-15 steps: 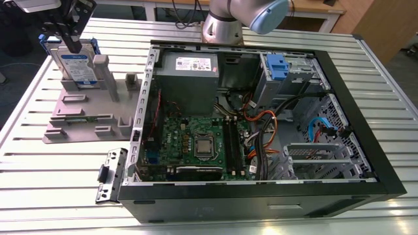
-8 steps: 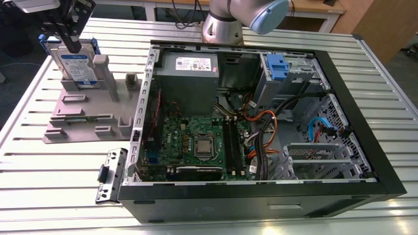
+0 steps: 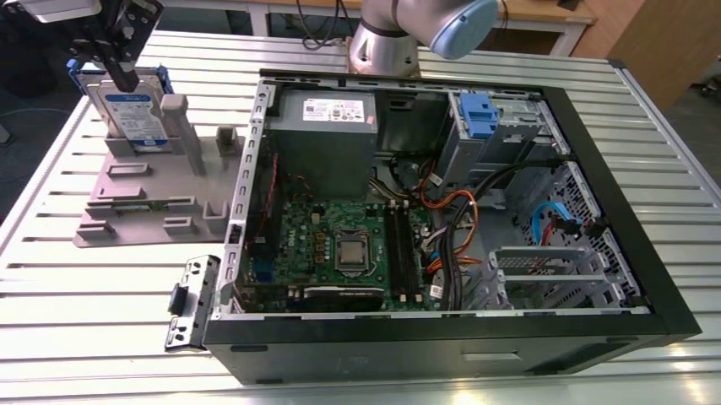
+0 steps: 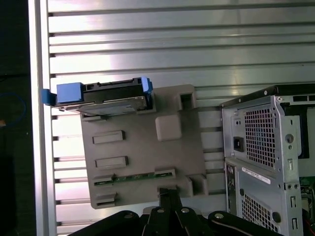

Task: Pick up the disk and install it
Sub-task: 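Reach for the disk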

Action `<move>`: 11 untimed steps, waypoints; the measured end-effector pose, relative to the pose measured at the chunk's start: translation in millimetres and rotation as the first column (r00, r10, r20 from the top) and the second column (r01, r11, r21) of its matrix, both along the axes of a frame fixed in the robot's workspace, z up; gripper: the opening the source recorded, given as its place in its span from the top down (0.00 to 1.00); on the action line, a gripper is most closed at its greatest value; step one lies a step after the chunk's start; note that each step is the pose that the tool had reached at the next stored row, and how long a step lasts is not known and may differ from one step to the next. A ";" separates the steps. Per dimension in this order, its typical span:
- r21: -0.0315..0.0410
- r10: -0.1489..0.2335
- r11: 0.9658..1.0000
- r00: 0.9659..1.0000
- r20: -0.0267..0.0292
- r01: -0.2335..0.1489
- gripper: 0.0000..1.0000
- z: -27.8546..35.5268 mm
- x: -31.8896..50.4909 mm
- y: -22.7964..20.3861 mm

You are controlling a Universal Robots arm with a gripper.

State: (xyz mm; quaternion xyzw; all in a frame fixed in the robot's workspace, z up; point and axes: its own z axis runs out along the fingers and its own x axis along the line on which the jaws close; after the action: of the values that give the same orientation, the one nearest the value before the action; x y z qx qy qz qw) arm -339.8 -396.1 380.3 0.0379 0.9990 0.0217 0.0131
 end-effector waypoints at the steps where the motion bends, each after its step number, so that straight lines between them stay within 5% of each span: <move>1: 0.000 0.000 1.000 1.000 0.000 0.000 0.90 -0.1 -0.2 0.0; 11: 0.000 0.000 1.000 1.000 0.000 0.000 0.90 -0.9 -2.7 0.1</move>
State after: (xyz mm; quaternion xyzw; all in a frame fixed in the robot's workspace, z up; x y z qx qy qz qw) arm -342.6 -395.9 379.4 0.0379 0.9990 0.0217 0.0130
